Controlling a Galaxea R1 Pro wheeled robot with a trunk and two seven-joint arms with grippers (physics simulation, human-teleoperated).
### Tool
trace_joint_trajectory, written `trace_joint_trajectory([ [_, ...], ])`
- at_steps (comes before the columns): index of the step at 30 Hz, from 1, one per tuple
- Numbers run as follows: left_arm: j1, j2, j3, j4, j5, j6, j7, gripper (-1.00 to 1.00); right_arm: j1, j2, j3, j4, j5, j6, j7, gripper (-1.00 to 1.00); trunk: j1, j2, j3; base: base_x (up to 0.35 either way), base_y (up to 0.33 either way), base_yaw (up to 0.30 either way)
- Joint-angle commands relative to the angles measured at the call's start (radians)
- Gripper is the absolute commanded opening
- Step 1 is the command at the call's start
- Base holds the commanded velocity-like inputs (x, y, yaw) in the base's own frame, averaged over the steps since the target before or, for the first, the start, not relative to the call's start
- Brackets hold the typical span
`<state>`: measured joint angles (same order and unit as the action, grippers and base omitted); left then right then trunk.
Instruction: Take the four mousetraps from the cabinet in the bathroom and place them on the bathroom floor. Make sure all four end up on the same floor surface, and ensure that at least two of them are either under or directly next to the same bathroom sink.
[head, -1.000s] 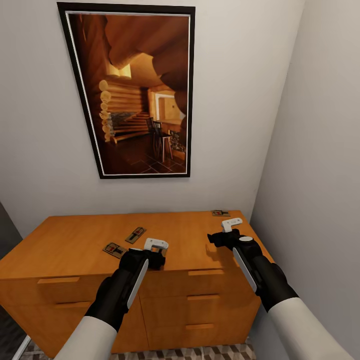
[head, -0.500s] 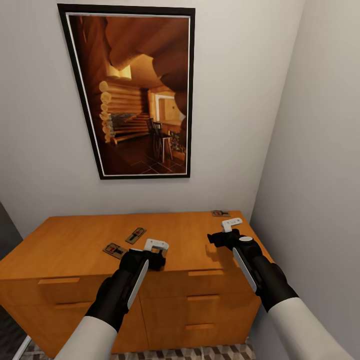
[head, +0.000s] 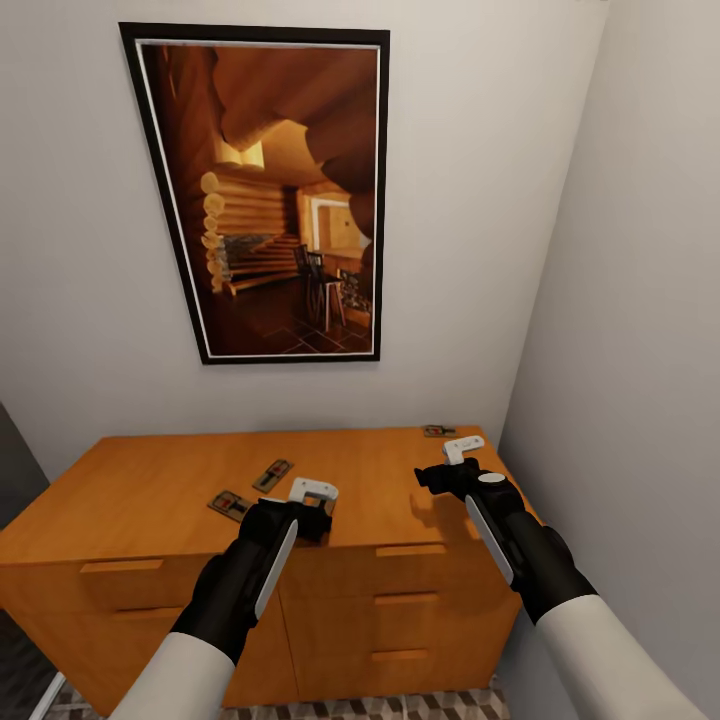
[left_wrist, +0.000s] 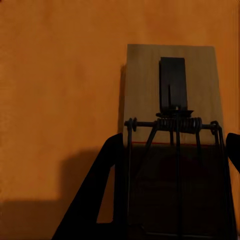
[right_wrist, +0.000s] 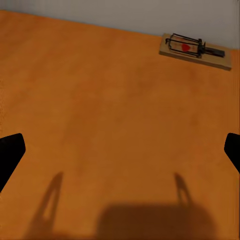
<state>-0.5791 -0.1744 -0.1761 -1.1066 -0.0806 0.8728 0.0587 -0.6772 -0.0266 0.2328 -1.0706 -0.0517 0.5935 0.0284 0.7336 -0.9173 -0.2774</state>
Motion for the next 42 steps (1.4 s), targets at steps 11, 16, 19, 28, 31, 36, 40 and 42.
trace_joint_trajectory([
  [11, -0.001, 0.0, -0.002, -0.067, -0.008, 0.007, 0.029, -1.0, -0.001, -0.001, 0.003, 0.0, 0.023, 0.006, -0.002, 1.0, -0.042, 0.076, 0.033, 0.0, 0.0, 0.0],
  [16, -0.001, 0.0, -0.003, -0.088, -0.007, 0.014, 0.032, -1.0, -0.001, -0.001, 0.002, 0.0, 0.044, 0.006, -0.001, 1.0, -0.061, 0.111, 0.049, 0.0, 0.0, 0.0],
  [19, 0.001, 0.0, -0.004, -0.115, -0.006, 0.02, 0.032, -1.0, -0.001, -0.001, 0.002, 0.0, 0.048, 0.006, -0.001, 1.0, -0.073, 0.132, 0.058, 0.0, 0.0, 0.0],
  [28, 0.005, 0.0, -0.009, -0.203, -0.002, 0.129, 0.032, -1.0, -0.001, -0.001, 0.002, 0.0, 0.05, 0.006, -0.002, 1.0, -0.107, 0.195, 0.086, 0.0, 0.0, 0.0],
  [31, 0.005, 0.0, -0.01, -0.216, -0.002, 0.14, 0.032, -1.0, -0.001, -0.001, 0.002, 0.0, 0.05, 0.006, -0.002, 1.0, -0.119, 0.216, 0.096, 0.0, 0.0, 0.0],
  [36, 0.007, 0.0, -0.011, -0.226, -0.001, 0.152, 0.032, -1.0, -0.001, -0.001, 0.003, 0.0, 0.05, 0.006, -0.002, 1.0, -0.138, 0.251, 0.111, 0.0, 0.0, 0.0],
  [40, 0.007, 0.0, -0.011, -0.227, -0.001, 0.154, 0.032, -1.0, -0.001, -0.001, 0.003, 0.0, 0.05, 0.006, -0.002, 1.0, -0.153, 0.279, 0.124, 0.0, 0.0, 0.0],
  [42, 0.007, 0.0, -0.011, -0.228, -0.001, 0.154, 0.032, -1.0, -0.001, -0.001, 0.003, 0.0, 0.05, 0.006, -0.002, 1.0, -0.161, 0.293, 0.13, 0.0, 0.0, 0.0],
])
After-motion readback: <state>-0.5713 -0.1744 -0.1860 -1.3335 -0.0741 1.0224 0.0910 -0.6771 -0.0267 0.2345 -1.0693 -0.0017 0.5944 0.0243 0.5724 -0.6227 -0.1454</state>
